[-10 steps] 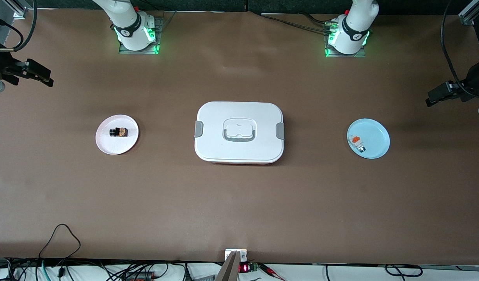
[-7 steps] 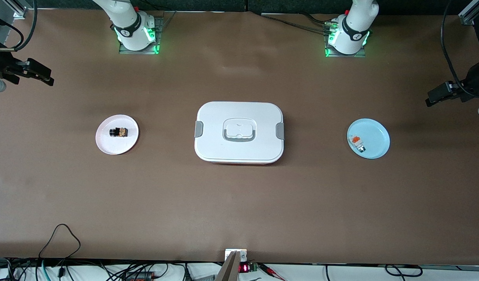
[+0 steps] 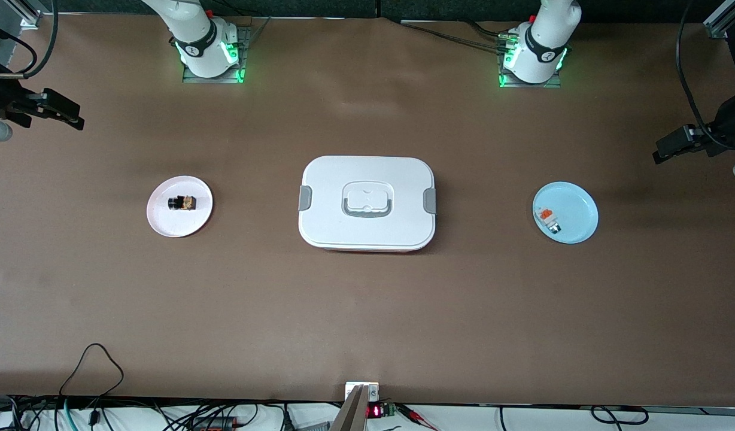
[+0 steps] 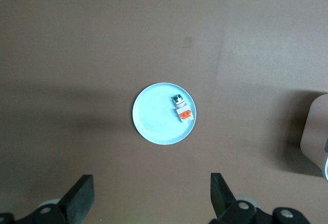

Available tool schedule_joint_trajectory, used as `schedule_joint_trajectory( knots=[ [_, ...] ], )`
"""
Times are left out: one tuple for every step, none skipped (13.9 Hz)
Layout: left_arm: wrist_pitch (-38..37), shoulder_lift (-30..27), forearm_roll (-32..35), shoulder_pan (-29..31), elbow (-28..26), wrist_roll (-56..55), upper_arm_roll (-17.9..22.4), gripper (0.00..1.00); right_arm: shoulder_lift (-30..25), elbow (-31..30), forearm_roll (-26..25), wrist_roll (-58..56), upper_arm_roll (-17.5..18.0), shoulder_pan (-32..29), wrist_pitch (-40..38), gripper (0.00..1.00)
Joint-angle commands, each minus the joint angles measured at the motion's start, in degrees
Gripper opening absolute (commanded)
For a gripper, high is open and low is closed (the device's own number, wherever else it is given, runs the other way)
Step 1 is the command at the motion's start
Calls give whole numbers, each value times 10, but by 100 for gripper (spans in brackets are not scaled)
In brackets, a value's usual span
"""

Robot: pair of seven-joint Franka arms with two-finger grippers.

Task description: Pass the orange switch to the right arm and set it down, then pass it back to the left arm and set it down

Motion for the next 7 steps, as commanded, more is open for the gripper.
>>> schedule_joint_trajectory(
  knots=[
    [4,-18,7,0,8,14,2,100,17,18,4,-6,-1,6,-11,100],
    [18,-25,8,0,6,14,2,100,17,19,4,-6,-2,6,-10,100],
    [22,-28,8,0,6,14,3,100,17,19,6,-5,-2,6,-6,100],
    [22,-29,9,-2,6,14,3,100,18,19,17,-6,-2,6,6,100],
    [22,-31,9,-5,6,14,3,100,17,19,17,-6,-1,9,10,100],
    [23,-31,9,-6,6,14,3,100,19,19,14,-5,-1,13,11,100],
    [23,-31,9,-8,6,14,3,100,28,19,10,-1,-1,22,21,100]
  ],
)
